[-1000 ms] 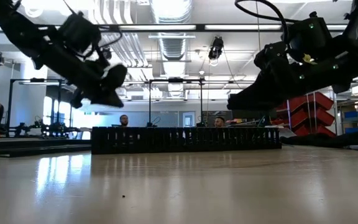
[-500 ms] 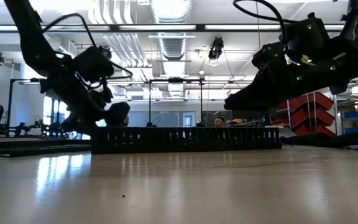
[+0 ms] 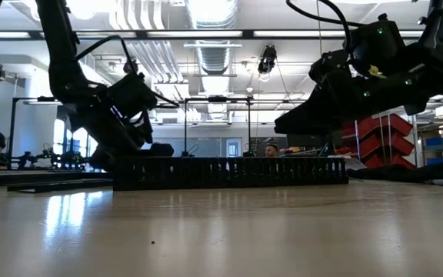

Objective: Ziptie cables
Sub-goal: Close the black cable duct

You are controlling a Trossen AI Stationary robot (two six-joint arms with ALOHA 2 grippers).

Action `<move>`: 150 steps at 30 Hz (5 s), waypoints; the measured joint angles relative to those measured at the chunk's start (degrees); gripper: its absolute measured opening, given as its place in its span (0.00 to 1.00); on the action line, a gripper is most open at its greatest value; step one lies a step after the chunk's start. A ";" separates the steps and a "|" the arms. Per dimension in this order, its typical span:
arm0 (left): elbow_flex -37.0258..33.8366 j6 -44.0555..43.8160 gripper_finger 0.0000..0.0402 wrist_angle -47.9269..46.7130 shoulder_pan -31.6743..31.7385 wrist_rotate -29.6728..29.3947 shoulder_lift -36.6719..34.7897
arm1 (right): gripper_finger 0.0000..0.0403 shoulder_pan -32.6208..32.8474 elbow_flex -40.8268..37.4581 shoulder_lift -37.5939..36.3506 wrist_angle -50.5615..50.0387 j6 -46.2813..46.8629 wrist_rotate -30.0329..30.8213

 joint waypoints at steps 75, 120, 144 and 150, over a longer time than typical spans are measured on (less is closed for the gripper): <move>-4.91 1.72 0.53 -7.05 -5.68 2.01 -21.43 | 0.69 3.26 1.64 -6.67 -5.37 -1.64 0.00; -3.35 8.40 0.51 17.90 3.01 3.87 10.60 | 0.69 3.50 1.70 -6.64 -7.77 -0.89 0.48; -3.72 14.72 0.51 6.88 1.98 7.11 -9.29 | 0.68 3.50 1.89 -6.64 -7.10 -0.04 2.03; -3.68 16.20 0.51 6.34 -2.31 9.76 -19.60 | 0.67 3.61 4.29 -6.67 -7.22 -1.08 2.02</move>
